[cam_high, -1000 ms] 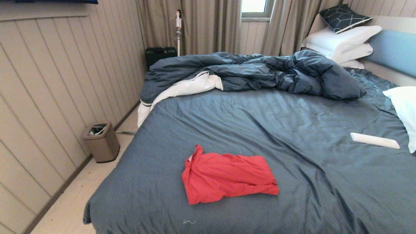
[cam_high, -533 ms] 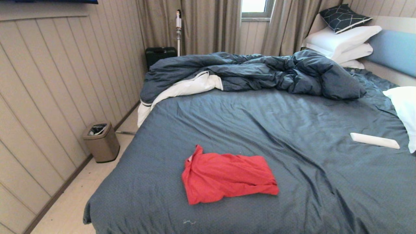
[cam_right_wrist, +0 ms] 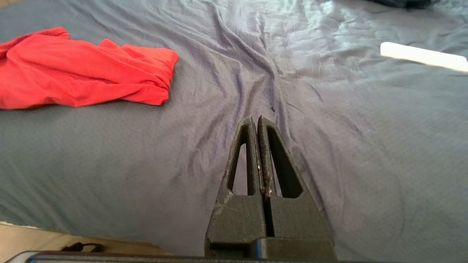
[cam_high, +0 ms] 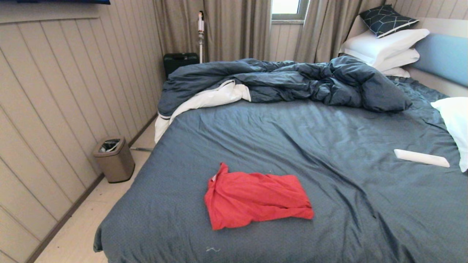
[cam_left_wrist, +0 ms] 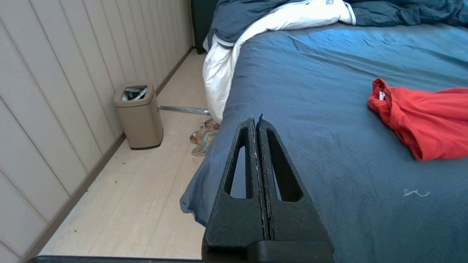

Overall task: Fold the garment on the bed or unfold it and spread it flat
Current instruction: Unford the red T-shirt

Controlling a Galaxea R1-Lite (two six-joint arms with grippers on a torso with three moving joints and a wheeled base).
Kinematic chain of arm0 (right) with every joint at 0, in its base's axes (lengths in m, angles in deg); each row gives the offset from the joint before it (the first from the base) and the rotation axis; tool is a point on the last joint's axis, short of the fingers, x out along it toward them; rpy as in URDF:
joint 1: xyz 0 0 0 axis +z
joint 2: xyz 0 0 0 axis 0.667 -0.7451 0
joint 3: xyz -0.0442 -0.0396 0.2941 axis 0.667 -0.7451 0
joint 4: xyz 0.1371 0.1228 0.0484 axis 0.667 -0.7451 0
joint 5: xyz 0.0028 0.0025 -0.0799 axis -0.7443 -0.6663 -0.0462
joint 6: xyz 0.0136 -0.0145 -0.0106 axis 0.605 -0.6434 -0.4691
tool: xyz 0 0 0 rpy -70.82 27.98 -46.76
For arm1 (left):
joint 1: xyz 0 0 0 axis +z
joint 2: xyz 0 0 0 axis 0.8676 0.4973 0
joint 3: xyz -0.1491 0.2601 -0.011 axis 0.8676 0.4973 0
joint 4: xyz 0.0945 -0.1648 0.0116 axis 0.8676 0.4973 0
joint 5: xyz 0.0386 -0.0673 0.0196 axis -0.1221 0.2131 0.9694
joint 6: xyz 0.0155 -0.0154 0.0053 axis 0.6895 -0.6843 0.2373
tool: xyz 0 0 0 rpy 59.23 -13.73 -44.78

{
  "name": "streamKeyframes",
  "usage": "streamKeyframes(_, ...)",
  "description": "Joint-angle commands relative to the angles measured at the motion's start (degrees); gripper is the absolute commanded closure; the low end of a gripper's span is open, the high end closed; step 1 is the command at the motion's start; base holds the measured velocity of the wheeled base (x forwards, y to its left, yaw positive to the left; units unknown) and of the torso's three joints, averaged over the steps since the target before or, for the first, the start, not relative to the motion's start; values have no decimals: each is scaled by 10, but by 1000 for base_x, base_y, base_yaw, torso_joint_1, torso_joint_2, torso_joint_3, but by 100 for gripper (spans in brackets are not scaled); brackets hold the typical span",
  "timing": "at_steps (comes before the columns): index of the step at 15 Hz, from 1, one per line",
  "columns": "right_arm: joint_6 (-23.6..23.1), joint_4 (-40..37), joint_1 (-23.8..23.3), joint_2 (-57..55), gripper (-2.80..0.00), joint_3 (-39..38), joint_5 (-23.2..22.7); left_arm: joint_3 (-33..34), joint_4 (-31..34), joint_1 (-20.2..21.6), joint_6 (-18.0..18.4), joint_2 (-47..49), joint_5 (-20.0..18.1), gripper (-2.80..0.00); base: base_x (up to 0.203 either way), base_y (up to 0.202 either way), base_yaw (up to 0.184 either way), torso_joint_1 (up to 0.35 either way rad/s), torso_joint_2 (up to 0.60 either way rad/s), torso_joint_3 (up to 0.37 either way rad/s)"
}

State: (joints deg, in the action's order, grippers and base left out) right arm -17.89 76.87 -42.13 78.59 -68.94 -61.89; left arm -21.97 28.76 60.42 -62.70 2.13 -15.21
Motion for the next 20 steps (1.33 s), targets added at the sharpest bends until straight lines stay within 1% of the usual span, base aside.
streamKeyframes(1,-2,-30,0,-14,0,42,-2,0,0,0,0,0,0,0,0,0,0,0,0,0)
streamKeyframes(3,-2,-107,1,-70,0,161,-14,0,0,0,0,0,0,0,0,0,0,0,0,0)
streamKeyframes(5,-2,-152,7,-189,0,273,-24,0,0,0,0,0,0,0,0,0,0,0,0,0)
streamKeyframes(9,5,-191,15,-458,0,478,-34,0,0,0,0,0,0,0,0,0,0,0,0,0)
streamKeyframes(10,10,-196,22,-525,0,528,-35,0,0,0,0,0,0,0,0,0,0,0,0,0)
streamKeyframes(12,30,-206,50,-651,0,626,-34,0,0,0,0,0,0,0,0,0,0,0,0,0)
streamKeyframes(13,39,-216,70,-711,0,672,-29,0,0,0,0,0,0,0,0,0,0,0,0,0)
streamKeyframes(15,52,-263,126,-824,0,760,6,0,0,0,1,0,0,0,0,0,0,0,0,0)
streamKeyframes(17,66,-318,201,-931,0,844,50,0,0,0,1,0,0,0,0,0,0,0,0,0)
streamKeyframes(19,75,-375,282,-1021,0,921,80,0,0,0,2,0,-1,0,0,0,0,0,0,0)
streamKeyframes(20,78,-399,315,-1065,0,963,91,0,0,0,2,0,-1,0,0,0,0,0,0,0)
